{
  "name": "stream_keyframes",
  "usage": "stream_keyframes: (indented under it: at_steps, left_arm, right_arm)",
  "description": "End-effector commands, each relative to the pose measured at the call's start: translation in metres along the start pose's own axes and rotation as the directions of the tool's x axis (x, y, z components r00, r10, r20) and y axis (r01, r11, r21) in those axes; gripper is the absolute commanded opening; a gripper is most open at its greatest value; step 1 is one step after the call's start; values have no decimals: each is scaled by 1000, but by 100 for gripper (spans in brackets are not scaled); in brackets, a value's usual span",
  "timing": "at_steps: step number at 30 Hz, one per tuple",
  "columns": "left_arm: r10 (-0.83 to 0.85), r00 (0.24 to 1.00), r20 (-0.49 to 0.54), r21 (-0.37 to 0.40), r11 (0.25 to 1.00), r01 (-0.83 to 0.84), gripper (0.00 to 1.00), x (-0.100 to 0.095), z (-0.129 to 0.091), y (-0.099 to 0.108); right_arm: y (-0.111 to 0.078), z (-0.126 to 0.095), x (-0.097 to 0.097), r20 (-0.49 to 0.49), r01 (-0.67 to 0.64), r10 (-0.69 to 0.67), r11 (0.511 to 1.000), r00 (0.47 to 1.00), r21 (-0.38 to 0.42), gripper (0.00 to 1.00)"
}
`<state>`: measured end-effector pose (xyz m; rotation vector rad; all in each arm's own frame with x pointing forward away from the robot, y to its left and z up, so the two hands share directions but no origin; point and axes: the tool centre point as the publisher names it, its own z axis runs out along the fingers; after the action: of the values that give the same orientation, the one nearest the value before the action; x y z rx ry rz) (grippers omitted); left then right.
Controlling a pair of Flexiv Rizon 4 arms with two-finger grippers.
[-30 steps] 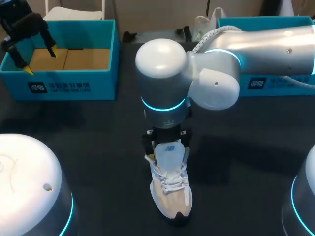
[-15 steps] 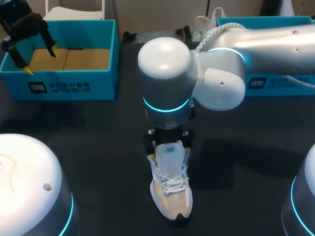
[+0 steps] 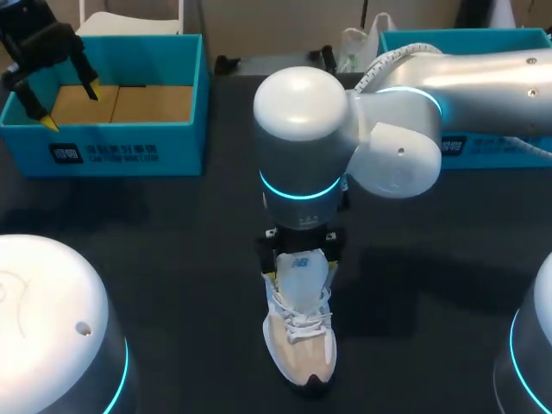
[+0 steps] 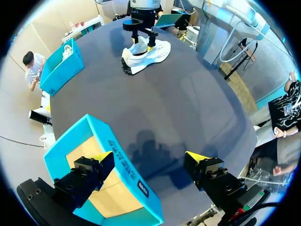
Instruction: Take the shoe out of the shoebox, open the shoe tongue, remove and reinsert the insole, then place the shoe into the shoebox
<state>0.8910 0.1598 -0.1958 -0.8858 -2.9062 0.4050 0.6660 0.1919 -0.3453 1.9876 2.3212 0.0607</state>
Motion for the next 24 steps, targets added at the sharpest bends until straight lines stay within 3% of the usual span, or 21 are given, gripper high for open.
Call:
stream_keyframes:
  at_steps: [1,9,18,24]
  left_arm:
    - [0,1000,-2,-2,1000,0,100,0,0,0]
    - [0,1000,-2,-2,1000,0,100,0,0,0]
    - [0,1000,-2,-2,1000,0,100,0,0,0]
    - [0,1000,-2,-2,1000,0,100,0,0,0]
  right_arm:
    - [-8,-8,2,18,-7,7,1000,1000,-20,100]
    - [-13,-13,4,56,-8,11,999,998,-45,100]
    - [-4,-8,2,62,5,-2,999,998,-39,100]
    - [-26,-20,4,46,-41,42,999,998,-31,100]
